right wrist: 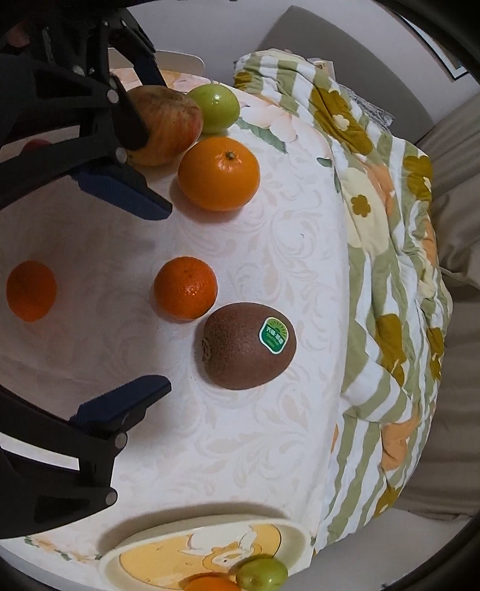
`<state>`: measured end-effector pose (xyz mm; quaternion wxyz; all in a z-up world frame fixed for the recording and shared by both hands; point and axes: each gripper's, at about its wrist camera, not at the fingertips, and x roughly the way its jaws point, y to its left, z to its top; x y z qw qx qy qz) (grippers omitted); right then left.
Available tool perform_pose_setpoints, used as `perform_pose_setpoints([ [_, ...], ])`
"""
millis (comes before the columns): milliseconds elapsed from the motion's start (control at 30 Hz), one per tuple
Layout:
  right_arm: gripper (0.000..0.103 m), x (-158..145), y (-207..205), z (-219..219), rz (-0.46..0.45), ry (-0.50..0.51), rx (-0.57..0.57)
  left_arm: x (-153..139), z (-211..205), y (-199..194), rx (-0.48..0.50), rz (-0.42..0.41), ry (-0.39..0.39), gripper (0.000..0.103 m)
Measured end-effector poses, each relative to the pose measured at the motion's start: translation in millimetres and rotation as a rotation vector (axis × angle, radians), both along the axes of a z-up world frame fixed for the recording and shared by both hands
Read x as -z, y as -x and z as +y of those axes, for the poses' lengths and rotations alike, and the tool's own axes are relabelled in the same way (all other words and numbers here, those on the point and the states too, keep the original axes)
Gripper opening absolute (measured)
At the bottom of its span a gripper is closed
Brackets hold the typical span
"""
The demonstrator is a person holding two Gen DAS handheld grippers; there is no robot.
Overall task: Organize fruits
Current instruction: 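Grasp the large red apple with the left tool while the right tool grasps a tangerine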
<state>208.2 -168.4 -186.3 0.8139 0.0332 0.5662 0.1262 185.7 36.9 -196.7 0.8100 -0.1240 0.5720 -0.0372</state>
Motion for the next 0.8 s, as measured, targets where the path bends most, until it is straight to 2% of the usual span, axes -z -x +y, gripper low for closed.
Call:
perform_pose_setpoints([
  [33,0.081,1.2,-0.8,0.3,0.002,0.001,-0.002,1.7,-0.6,-1.4,-0.003,0.005,0.000,0.094],
  [100,0.080,3.8,-3.7,0.2,0.008,0.005,-0.003,4.8,-2.5,-3.2,-0.010,0.010,-0.001,0.083],
  [133,0.078,5.0,-4.9,-0.4,0.012,-0.002,-0.004,6.5,-3.6,-4.2,-0.013,0.015,-0.004,0.082],
  [267,0.073,7.5,-8.1,0.6,0.018,-0.012,-0.011,7.4,-4.1,-4.1,-0.023,0.017,-0.011,0.082],
  [533,0.055,10.2,-13.6,8.1,0.011,0.007,-0.048,6.3,-4.3,-1.2,-0.019,0.015,-0.039,0.082],
  [700,0.048,11.7,-15.2,14.2,0.002,0.021,-0.070,5.8,0.9,4.2,-0.020,0.014,-0.050,0.081],
  [800,0.035,10.9,-15.1,19.3,-0.017,0.042,-0.082,5.7,2.6,7.3,-0.022,0.008,-0.052,0.081],
])
